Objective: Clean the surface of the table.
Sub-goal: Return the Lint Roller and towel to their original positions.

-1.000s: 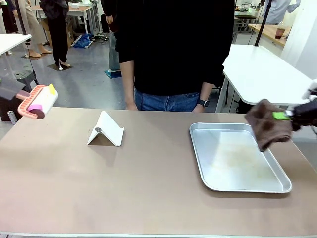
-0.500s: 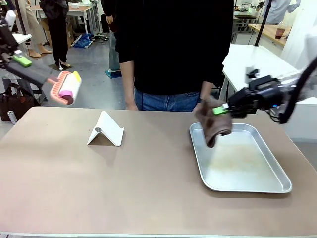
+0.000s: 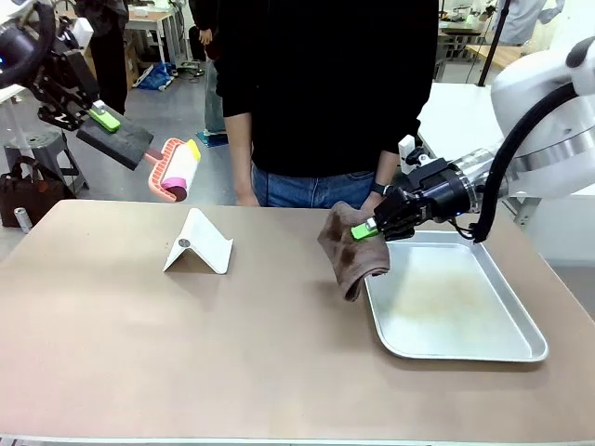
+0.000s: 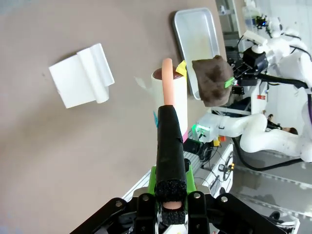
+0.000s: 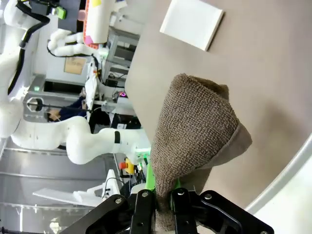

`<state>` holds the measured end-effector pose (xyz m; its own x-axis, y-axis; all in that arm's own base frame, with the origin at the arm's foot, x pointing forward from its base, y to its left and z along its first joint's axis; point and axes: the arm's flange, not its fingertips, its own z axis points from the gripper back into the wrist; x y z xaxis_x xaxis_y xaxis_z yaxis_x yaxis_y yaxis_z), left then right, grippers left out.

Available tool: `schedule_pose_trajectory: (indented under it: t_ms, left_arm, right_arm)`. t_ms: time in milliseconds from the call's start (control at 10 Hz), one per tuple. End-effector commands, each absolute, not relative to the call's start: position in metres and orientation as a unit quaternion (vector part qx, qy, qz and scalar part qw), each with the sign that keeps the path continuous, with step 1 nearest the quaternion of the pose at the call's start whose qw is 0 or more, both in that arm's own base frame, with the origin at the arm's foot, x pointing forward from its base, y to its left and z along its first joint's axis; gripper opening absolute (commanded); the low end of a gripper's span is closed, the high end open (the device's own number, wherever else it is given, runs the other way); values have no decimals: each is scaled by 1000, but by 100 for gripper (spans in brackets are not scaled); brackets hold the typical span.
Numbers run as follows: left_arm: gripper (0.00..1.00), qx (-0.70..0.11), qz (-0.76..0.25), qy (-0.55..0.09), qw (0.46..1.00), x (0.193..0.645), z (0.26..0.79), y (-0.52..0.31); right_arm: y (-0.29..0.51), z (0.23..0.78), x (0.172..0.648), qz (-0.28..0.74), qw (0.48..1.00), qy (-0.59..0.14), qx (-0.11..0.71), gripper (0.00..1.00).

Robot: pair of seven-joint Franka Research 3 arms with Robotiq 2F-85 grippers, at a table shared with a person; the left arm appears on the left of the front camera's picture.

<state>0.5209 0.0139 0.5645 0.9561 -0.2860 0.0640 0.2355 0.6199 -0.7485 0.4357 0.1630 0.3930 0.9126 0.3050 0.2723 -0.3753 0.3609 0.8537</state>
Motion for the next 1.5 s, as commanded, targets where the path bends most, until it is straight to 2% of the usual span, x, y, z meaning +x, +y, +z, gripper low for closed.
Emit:
schedule_pose_trajectory:
  t_ms: [0, 200, 500, 900, 1400]
  left_arm:
    - [23, -409, -134, 16, 902, 516, 574, 29]
    - [23, -411, -141, 27, 900, 520, 566, 20]
    - [23, -397, -154, 55, 903, 525, 556, -14]
    - [23, -384, -129, 70, 911, 541, 525, -49]
    - [23, -363, -103, 110, 919, 565, 486, -79]
  right_arm:
    - [173, 396, 433, 208, 831, -31, 516, 12]
    - [166, 393, 435, 208, 825, -32, 525, 12]
    - [209, 372, 460, 198, 821, -88, 528, 12]
    - [250, 340, 479, 171, 847, -69, 499, 12]
    - [249, 327, 487, 150, 853, -57, 497, 12]
